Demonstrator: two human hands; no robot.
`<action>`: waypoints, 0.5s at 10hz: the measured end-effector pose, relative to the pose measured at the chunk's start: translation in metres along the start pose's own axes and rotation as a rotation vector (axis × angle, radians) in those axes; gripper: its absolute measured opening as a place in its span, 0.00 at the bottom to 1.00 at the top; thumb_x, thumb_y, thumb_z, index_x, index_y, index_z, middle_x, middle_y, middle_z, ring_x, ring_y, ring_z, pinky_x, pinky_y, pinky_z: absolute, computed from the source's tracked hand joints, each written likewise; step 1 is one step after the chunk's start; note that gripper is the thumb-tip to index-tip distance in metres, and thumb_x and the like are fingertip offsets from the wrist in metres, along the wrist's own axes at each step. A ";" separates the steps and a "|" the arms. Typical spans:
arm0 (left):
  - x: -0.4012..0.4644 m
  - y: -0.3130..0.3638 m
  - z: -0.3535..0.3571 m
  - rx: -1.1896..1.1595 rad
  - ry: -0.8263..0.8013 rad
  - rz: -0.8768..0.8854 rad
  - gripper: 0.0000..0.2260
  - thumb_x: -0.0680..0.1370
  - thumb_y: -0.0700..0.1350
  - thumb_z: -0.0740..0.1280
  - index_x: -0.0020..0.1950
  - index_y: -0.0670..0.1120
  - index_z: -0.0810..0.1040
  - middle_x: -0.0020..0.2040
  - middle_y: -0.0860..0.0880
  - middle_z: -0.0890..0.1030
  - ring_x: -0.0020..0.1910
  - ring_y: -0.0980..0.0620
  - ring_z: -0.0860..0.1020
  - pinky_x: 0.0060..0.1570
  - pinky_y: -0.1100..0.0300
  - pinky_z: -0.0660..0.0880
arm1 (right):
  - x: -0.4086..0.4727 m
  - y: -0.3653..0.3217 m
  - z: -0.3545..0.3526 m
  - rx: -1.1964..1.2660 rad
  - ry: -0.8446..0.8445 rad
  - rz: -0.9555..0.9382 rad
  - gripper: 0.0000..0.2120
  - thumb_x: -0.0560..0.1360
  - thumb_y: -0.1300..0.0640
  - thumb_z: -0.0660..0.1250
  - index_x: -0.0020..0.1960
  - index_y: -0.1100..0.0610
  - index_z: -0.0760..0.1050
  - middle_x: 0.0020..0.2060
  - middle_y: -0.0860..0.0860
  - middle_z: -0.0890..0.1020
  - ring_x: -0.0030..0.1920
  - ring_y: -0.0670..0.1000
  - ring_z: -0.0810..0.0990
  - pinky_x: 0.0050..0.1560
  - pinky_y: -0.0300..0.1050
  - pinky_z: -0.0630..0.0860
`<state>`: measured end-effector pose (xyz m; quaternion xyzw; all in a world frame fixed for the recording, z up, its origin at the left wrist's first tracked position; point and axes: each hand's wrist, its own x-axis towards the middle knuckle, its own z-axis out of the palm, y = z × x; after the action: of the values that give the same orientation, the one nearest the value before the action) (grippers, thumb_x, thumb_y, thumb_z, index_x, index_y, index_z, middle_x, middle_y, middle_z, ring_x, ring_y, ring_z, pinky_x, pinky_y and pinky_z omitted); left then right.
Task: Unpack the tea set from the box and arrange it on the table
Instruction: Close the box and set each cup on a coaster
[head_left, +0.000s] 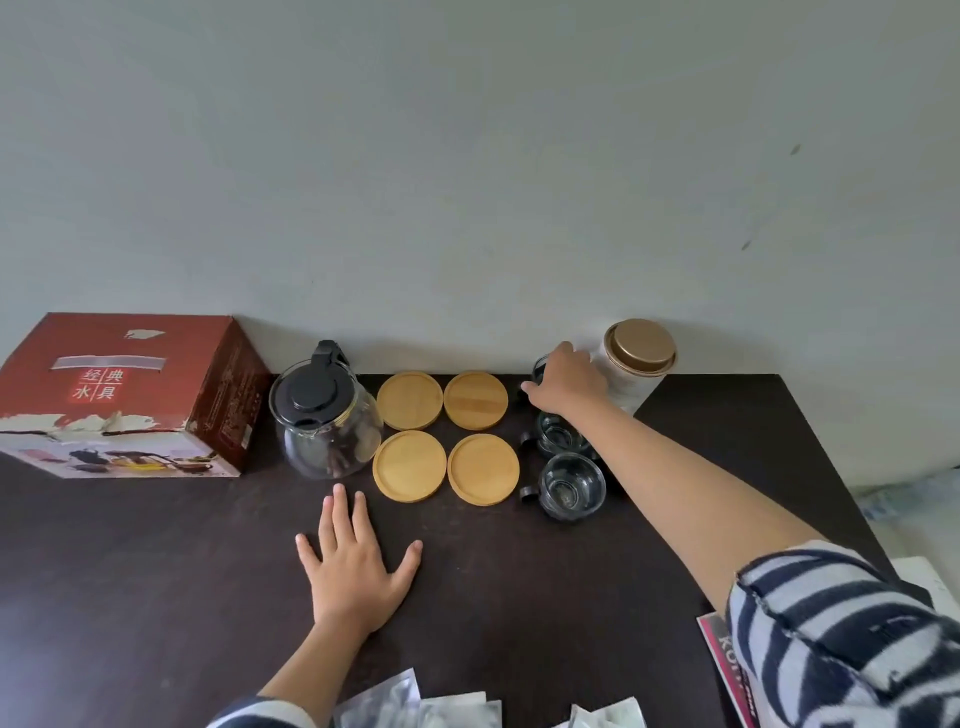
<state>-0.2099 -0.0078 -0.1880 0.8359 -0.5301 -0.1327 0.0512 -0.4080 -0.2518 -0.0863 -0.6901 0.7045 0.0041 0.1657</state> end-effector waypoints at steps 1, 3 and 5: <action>0.000 0.000 0.001 -0.005 0.000 -0.002 0.46 0.69 0.73 0.47 0.77 0.43 0.55 0.79 0.45 0.49 0.77 0.45 0.47 0.70 0.36 0.49 | 0.008 -0.001 0.001 -0.068 -0.001 -0.026 0.33 0.72 0.43 0.71 0.65 0.62 0.63 0.60 0.59 0.74 0.59 0.58 0.75 0.40 0.46 0.70; 0.001 0.000 0.000 0.005 -0.007 -0.004 0.46 0.68 0.73 0.45 0.78 0.44 0.52 0.79 0.45 0.47 0.77 0.46 0.45 0.71 0.37 0.48 | 0.007 0.002 -0.008 -0.084 0.018 -0.061 0.34 0.68 0.41 0.74 0.63 0.61 0.66 0.59 0.60 0.72 0.55 0.59 0.77 0.40 0.47 0.72; 0.001 -0.001 0.000 -0.015 0.000 -0.003 0.46 0.69 0.73 0.47 0.77 0.44 0.53 0.79 0.45 0.48 0.77 0.45 0.46 0.71 0.37 0.47 | -0.013 -0.019 -0.022 -0.163 0.192 -0.272 0.35 0.65 0.35 0.72 0.59 0.61 0.70 0.55 0.57 0.75 0.57 0.58 0.73 0.42 0.46 0.69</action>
<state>-0.2092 -0.0081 -0.1882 0.8362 -0.5280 -0.1368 0.0576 -0.3943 -0.2451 -0.0580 -0.7875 0.6144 -0.0271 0.0404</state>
